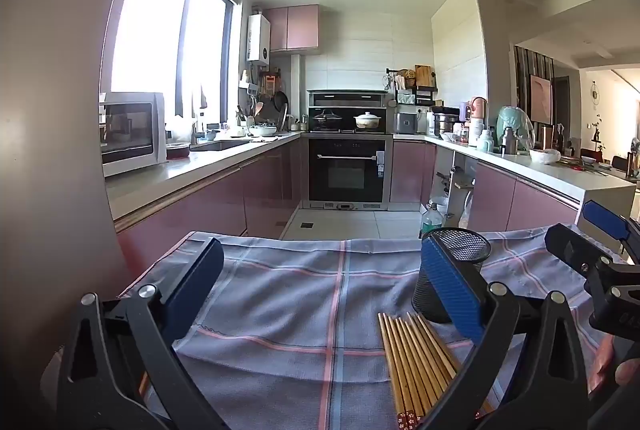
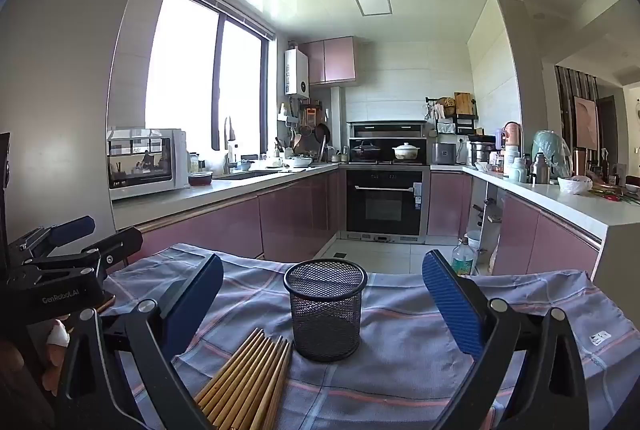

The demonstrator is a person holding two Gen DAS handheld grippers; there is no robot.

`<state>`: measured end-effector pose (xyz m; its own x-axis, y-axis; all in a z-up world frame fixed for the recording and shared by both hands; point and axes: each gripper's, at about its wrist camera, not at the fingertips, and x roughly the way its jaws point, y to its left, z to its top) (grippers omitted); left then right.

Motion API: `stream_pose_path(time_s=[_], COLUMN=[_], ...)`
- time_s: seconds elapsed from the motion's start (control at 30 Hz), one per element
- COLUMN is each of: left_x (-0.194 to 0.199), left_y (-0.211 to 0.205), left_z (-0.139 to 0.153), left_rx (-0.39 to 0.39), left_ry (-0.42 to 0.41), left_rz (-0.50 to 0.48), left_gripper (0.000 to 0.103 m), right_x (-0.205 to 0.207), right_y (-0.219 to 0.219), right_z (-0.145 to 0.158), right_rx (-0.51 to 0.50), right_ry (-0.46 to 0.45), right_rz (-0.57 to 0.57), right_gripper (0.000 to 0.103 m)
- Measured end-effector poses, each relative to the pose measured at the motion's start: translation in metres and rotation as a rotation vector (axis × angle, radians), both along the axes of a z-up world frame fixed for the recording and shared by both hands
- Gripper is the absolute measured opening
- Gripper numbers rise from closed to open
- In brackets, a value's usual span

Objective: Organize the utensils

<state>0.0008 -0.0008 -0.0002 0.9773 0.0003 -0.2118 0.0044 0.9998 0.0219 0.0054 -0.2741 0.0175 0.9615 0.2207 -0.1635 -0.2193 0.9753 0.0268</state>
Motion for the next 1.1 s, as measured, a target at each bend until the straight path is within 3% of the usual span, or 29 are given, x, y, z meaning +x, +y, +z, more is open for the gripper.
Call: stream_pose_path(time_s=[1.1], left_x=[0.002], left_y=[-0.002], left_z=[-0.010], left_rx=[-0.022], left_ry=[-0.010], left_rz=[0.000], left_gripper=[0.097], right_x=[-0.004], right_y=[-0.002], right_z=[0.005], right_rx=[0.007], right_ry=[-0.013], right_rz=[0.006], right_gripper=[0.096])
